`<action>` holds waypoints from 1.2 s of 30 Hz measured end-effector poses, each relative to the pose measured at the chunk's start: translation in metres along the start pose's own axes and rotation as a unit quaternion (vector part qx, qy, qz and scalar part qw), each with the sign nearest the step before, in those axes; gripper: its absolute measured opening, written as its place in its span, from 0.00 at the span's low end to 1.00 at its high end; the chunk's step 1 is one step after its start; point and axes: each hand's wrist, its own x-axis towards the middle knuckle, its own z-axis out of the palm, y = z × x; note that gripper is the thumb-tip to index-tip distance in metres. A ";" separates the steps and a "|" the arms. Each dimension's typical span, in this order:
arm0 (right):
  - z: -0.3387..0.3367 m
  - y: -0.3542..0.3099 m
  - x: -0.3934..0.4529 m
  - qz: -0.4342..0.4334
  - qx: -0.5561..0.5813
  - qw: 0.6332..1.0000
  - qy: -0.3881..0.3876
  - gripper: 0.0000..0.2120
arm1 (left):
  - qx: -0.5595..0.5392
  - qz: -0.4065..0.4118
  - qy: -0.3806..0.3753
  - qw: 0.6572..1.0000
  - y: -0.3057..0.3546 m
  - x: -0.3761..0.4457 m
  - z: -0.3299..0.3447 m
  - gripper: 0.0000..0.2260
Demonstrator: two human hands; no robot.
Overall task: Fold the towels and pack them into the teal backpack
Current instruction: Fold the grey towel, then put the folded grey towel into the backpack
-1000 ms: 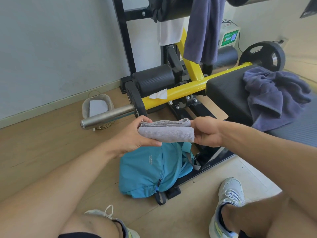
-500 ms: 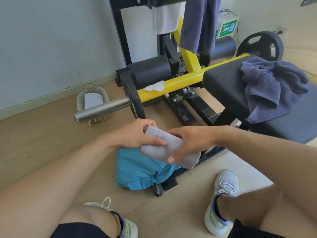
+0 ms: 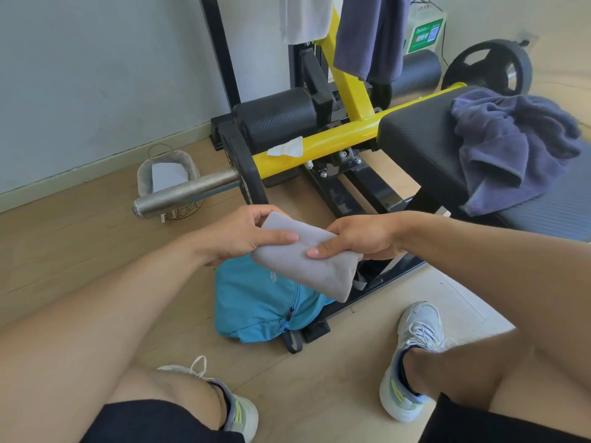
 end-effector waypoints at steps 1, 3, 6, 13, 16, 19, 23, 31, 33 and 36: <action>-0.001 0.002 0.004 0.011 0.002 1.000 0.022 0.25 | 0.010 -0.005 0.024 1.000 -0.002 0.004 0.002 0.17; -0.003 0.011 0.016 0.031 -0.042 0.993 0.110 0.21 | 0.023 -0.024 0.086 0.996 -0.007 0.014 0.004 0.16; -0.009 0.031 0.039 0.078 -0.125 0.950 0.275 0.22 | 0.066 -0.083 0.112 0.988 -0.019 0.030 0.003 0.16; -0.001 0.072 0.081 0.104 0.230 0.896 0.365 0.26 | 0.226 -0.195 -0.062 0.952 -0.037 0.061 0.021 0.20; 0.027 0.093 0.104 0.126 0.340 0.873 0.325 0.23 | 0.241 -0.178 -0.073 0.951 -0.034 0.072 0.030 0.17; 0.046 0.113 0.125 0.129 0.350 0.861 0.347 0.25 | 0.242 -0.172 -0.072 0.952 -0.034 0.081 0.035 0.14; 0.053 0.133 0.139 0.035 0.283 0.861 0.421 0.17 | 0.278 -0.176 -0.048 0.943 -0.036 0.091 0.039 0.10; 0.130 0.124 0.151 -0.257 -0.290 0.841 0.378 0.24 | 0.294 -0.279 0.023 0.914 -0.041 0.094 0.035 0.37; 0.141 0.116 0.151 -0.299 -0.305 0.823 0.374 0.27 | 0.364 -0.306 0.011 0.879 -0.047 0.089 0.030 0.38; 0.141 0.108 0.149 -0.327 -0.299 0.816 0.371 0.27 | 0.452 -0.310 0.048 0.835 -0.056 0.081 0.017 0.40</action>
